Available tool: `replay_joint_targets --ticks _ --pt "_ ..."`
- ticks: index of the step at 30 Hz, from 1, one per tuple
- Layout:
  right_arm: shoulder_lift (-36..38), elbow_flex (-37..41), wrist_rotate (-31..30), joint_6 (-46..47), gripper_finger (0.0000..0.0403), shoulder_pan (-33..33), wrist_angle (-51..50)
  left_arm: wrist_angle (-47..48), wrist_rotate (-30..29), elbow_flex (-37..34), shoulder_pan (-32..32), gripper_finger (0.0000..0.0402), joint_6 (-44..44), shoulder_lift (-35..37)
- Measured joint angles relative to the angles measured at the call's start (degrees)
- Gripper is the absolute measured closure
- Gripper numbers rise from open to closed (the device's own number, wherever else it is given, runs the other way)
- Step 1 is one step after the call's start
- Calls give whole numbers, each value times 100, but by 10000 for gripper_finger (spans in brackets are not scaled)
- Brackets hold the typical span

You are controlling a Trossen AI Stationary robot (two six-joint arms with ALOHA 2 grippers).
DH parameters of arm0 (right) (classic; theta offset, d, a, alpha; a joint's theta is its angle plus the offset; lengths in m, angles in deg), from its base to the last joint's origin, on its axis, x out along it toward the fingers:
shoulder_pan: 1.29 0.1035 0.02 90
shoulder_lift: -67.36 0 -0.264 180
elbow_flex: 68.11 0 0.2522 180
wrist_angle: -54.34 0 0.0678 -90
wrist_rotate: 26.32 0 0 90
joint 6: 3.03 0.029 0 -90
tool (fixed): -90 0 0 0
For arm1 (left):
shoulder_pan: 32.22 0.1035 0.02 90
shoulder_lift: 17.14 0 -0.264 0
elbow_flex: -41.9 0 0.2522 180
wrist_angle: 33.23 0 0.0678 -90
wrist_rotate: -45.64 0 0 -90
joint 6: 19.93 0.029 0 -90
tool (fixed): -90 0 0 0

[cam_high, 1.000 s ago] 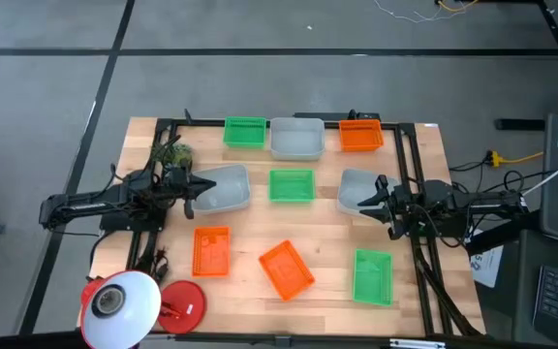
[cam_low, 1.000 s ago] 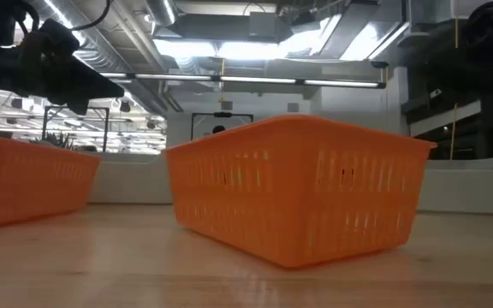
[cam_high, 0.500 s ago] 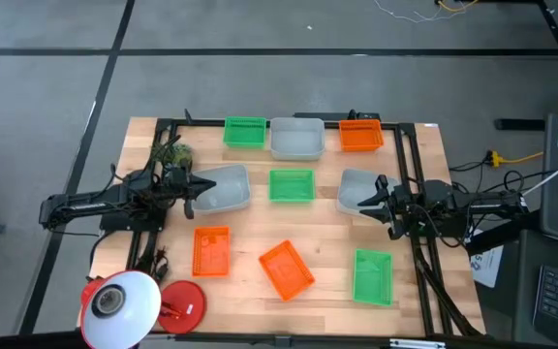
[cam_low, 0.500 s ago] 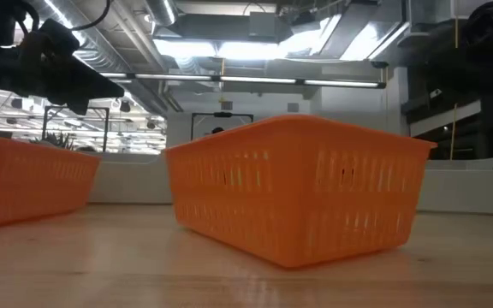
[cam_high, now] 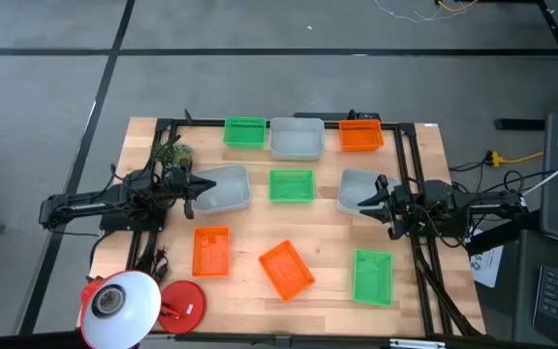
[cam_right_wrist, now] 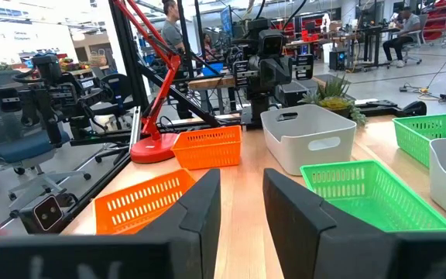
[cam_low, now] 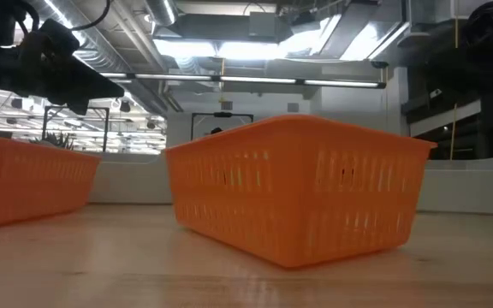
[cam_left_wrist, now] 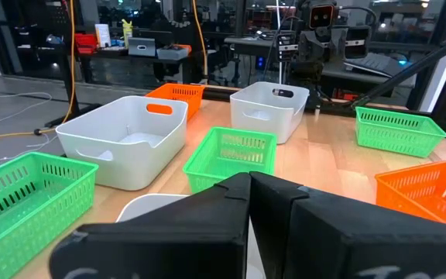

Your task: Stack baskets by color

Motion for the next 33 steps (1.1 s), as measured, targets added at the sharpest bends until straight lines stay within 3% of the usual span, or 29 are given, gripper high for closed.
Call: replay_joint_targets --ticks 23,33 --pt "0 0 -1 0 303 -1 2 -1 -2 2 0 401 0 0" --pt "0 0 -147 521 303 0 372 -246 -26 2 -1 401 1 0"
